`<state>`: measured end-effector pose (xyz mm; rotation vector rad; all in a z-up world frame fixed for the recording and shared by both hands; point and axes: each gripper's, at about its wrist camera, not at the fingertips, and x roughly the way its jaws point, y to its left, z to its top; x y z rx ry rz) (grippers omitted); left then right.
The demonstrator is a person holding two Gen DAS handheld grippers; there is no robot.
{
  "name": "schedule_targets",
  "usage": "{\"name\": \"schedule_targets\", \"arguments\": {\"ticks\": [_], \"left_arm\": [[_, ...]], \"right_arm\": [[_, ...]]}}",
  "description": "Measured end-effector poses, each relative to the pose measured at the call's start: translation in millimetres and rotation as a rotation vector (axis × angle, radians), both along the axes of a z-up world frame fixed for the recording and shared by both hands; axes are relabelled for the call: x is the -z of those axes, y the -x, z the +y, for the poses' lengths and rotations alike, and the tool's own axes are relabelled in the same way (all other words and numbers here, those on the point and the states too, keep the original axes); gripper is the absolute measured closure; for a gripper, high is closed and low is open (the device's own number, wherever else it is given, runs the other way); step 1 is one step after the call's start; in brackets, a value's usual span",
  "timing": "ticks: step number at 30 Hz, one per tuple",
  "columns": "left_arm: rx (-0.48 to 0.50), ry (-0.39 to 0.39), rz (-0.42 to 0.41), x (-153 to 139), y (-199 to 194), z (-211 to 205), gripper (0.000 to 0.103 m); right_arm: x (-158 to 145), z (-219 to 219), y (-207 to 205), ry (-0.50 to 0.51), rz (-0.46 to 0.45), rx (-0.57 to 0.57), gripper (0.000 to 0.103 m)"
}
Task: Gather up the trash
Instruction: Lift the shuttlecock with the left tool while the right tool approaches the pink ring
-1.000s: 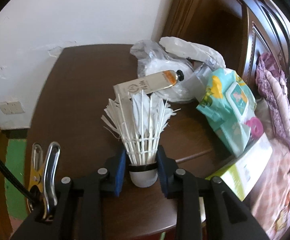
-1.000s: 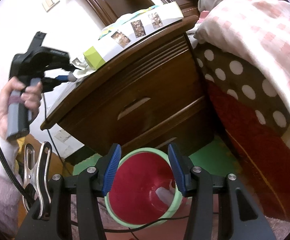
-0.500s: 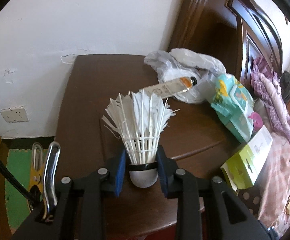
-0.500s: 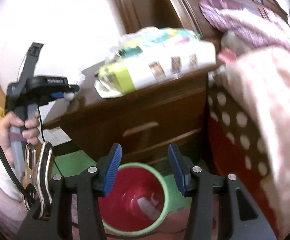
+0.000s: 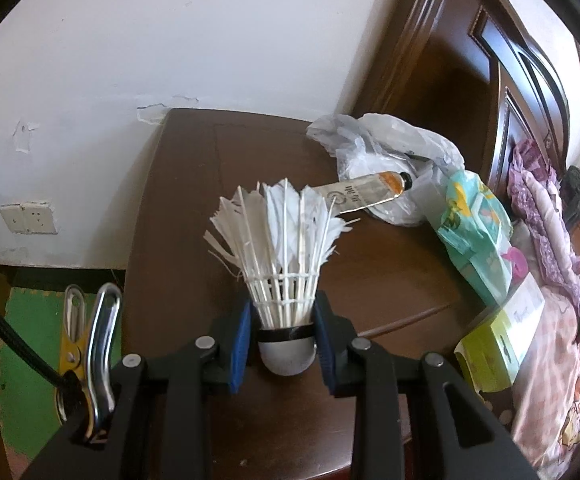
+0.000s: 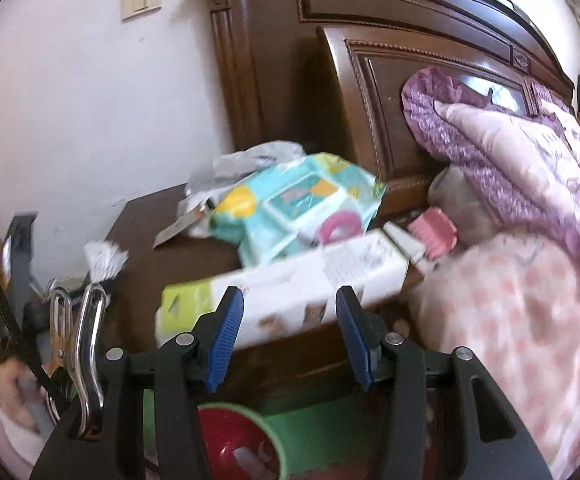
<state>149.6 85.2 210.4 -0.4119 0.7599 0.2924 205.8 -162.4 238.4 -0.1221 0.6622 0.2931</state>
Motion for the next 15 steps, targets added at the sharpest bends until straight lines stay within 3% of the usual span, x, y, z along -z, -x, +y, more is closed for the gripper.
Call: {"name": "schedule_targets", "arguments": {"ticks": [8,11,15], "left_arm": [[0.006,-0.015,-0.002,0.9,-0.2,-1.7,0.073],[0.012,-0.025,-0.004,1.4,0.0,-3.2,0.072],[0.016,-0.029,-0.006,2.1,0.5,-4.1,0.072]], "right_arm": [[5.5,17.3,-68.6,0.159,0.0,0.045,0.051],[10.8,14.0,-90.9,0.176,0.027,0.063,0.043],[17.5,8.6,-112.5,0.169,0.068,0.078,0.04]]}}
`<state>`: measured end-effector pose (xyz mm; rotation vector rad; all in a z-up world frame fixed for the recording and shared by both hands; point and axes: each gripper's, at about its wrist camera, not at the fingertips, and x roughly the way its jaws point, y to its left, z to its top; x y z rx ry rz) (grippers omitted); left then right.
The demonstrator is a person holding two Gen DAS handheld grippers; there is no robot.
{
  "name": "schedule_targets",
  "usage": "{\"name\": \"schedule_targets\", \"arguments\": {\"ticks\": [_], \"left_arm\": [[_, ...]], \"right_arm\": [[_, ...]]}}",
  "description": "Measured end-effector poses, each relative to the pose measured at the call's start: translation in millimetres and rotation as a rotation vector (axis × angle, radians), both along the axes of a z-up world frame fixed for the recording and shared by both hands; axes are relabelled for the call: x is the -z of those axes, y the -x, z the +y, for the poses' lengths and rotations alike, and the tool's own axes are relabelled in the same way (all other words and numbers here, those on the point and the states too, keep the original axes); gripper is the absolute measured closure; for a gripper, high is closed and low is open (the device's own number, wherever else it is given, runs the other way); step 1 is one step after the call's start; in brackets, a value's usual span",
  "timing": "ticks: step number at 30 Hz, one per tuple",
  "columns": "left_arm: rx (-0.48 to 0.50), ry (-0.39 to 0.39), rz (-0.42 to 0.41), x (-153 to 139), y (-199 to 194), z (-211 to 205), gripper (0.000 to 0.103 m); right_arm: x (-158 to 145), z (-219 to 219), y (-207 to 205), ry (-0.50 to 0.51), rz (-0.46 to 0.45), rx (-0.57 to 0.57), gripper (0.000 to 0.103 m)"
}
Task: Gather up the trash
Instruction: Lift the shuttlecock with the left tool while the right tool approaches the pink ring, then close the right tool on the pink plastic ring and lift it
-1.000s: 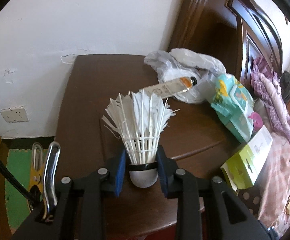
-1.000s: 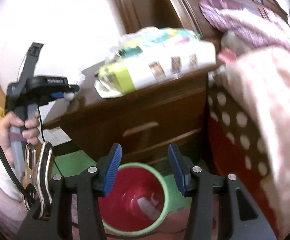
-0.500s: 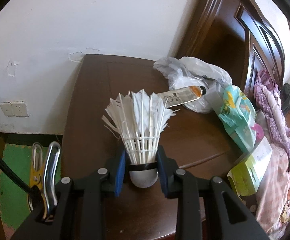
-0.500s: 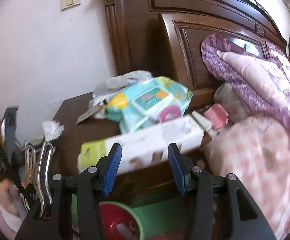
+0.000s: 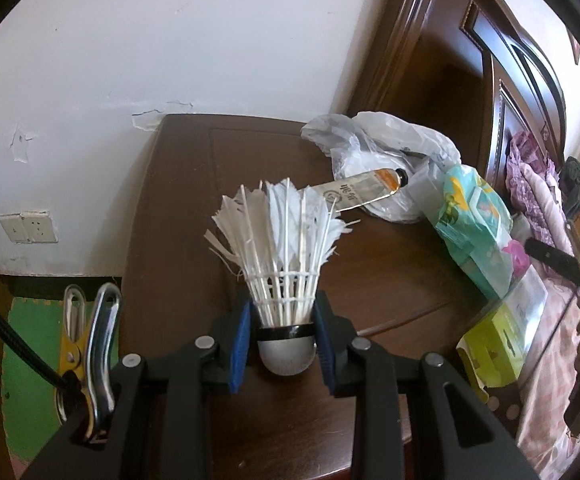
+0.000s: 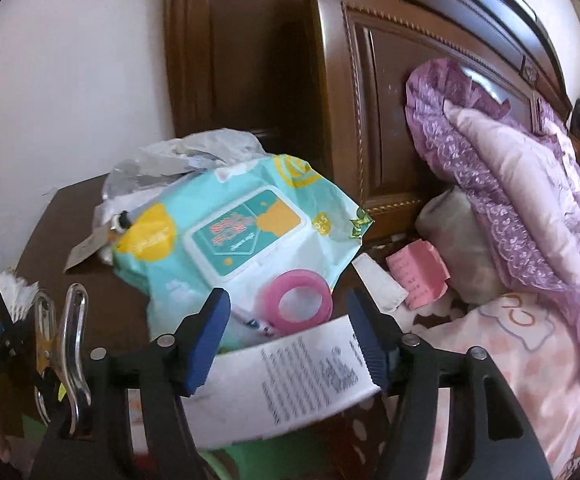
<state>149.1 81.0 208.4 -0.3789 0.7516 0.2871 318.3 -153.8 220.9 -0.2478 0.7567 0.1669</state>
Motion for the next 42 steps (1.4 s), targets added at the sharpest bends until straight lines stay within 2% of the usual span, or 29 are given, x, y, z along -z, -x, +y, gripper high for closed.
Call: {"name": "schedule_targets", "arguments": {"ticks": [9,15,16,19,25,33,42], "left_arm": [[0.003,-0.009,-0.004,-0.1,-0.2,-0.7,0.072],[0.003,-0.016,-0.005,0.2,-0.7,-1.5,0.072],[0.003,-0.015,-0.005,0.3,-0.7,-1.3,0.072],[0.003,-0.016,-0.005,0.4,-0.7,-1.6,0.072],[0.004,-0.017,-0.006,1.1,-1.0,-1.5,0.072],[0.005,0.01,-0.03,-4.2,4.2,-0.6,0.072],[0.06,0.023,-0.07,-19.7,14.3,-11.7,0.072]], "right_arm": [[18.8,6.6,-31.4,0.066,0.086,-0.006,0.04],[24.2,-0.6,-43.4,0.019,0.131,0.003,0.04],[24.5,-1.6,-43.2,0.01,0.129,0.005,0.042],[25.3,-7.1,-44.7,-0.026,0.131,0.016,0.056],[19.3,-8.8,-42.1,-0.043,0.087,0.031,0.056],[-9.4,-3.9,-20.6,-0.088,-0.008,-0.012,0.056],[-19.3,3.6,12.3,-0.12,-0.022,-0.063,0.056]]}}
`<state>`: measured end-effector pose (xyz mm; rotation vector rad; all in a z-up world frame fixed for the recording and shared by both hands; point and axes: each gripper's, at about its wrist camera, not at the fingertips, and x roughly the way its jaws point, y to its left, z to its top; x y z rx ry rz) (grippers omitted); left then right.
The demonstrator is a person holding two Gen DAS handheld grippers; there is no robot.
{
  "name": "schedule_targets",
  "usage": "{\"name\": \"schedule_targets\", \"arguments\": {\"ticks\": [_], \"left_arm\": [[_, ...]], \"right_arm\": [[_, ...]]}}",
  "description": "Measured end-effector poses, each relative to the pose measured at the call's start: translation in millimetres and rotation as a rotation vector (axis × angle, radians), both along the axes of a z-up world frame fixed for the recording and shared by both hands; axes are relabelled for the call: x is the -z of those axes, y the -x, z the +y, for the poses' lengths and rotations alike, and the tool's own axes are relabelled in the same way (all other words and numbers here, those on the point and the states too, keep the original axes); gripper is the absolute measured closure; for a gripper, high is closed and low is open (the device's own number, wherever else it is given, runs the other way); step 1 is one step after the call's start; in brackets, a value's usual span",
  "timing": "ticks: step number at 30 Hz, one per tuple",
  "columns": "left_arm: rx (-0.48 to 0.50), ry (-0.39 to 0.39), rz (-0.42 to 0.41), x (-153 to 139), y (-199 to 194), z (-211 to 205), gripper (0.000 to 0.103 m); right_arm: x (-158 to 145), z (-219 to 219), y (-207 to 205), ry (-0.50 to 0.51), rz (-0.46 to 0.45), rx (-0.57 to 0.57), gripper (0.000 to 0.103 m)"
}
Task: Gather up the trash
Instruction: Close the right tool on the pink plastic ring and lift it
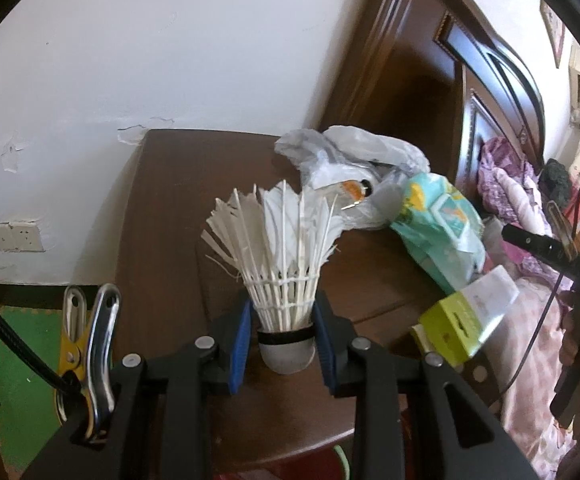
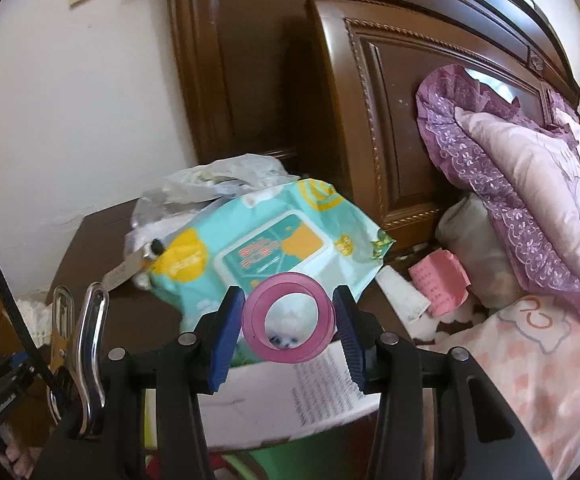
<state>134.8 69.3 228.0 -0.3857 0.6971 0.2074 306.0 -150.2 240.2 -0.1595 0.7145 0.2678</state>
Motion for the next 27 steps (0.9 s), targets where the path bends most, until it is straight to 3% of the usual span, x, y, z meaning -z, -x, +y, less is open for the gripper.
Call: {"name": "schedule_targets", "arguments": {"ticks": [9,18,23,27], "left_arm": [[0.081,0.004,-0.03,-13.3,18.8,-19.2,0.073],[0.133,-0.032,-0.054,-28.6,55.5,-42.6,0.072],[0.143,-0.043,-0.025,-25.9,76.5,-47.7,0.072],[0.152,-0.047,0.044,-9.0,89.1,-53.7,0.072]], "right_arm": [[-10.0,5.9,53.5,-0.041,-0.011,-0.066,0.056],[0.5,6.4,106.4,-0.084,0.019,-0.126,0.056],[11.4,8.0,134.6,-0.112,0.034,-0.151,0.056],[24.6,9.5,156.5,-0.132,0.052,-0.168,0.056]]}}
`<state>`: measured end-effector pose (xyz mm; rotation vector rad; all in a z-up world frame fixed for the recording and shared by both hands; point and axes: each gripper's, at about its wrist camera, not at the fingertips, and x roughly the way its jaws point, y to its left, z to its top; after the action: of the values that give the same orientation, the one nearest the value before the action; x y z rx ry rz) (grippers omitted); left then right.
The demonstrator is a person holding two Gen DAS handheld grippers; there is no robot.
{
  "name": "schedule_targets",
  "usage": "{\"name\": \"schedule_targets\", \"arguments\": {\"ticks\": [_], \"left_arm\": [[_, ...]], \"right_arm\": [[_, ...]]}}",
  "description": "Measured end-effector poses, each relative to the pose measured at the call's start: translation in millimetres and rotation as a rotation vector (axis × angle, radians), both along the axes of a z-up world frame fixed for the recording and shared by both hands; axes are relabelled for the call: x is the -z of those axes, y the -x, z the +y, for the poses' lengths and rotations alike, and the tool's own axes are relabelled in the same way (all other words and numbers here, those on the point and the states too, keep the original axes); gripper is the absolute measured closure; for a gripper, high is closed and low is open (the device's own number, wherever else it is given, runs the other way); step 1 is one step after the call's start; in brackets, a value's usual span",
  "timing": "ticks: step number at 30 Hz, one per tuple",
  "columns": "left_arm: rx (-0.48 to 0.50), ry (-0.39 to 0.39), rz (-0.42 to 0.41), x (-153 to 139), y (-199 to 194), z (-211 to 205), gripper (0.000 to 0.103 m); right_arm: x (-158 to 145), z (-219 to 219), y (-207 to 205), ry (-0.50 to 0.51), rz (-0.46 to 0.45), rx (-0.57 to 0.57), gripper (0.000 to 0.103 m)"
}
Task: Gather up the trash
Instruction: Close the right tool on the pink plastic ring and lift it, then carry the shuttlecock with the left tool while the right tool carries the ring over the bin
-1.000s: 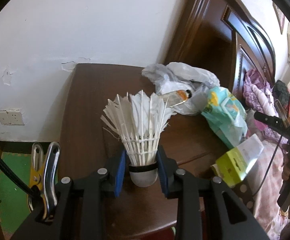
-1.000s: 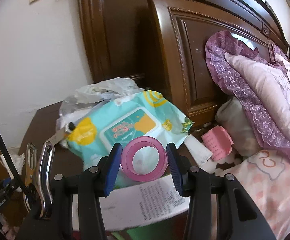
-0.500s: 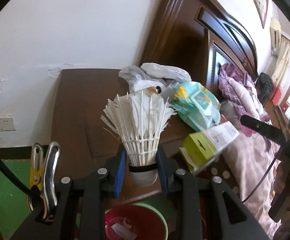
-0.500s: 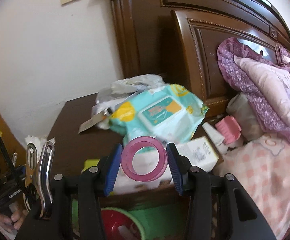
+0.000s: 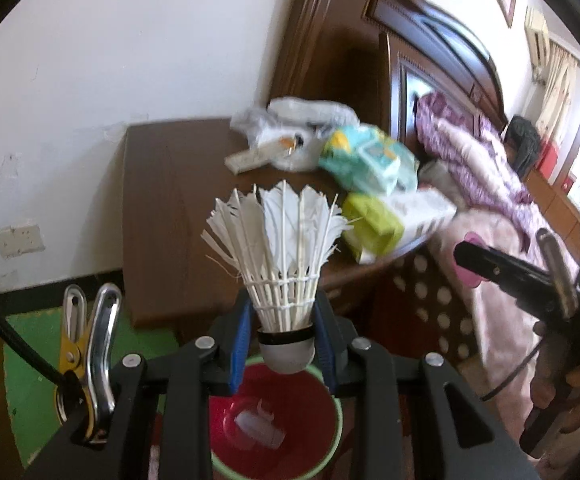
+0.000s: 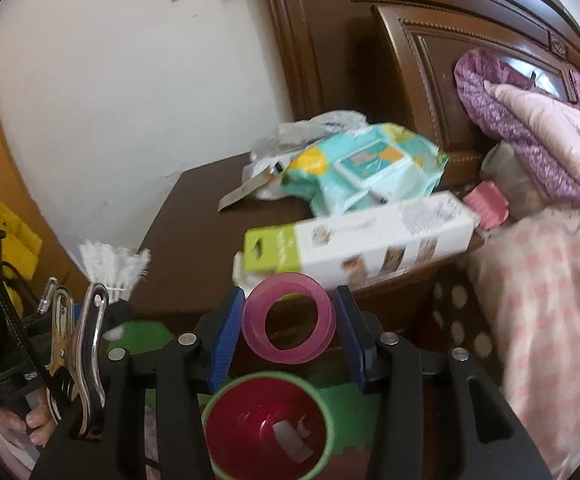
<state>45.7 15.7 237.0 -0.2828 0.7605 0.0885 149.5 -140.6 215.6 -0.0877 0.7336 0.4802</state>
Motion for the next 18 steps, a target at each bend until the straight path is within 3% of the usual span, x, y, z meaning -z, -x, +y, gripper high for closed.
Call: {"name": "schedule_targets", "arguments": {"ticks": [18], "left_arm": [[0.119,0.088,0.264,109.0,25.1,-25.4,0.073]], "right_arm": [[89.9,3.7,56.1,0.001,0.092,-0.009,0.056]]}}
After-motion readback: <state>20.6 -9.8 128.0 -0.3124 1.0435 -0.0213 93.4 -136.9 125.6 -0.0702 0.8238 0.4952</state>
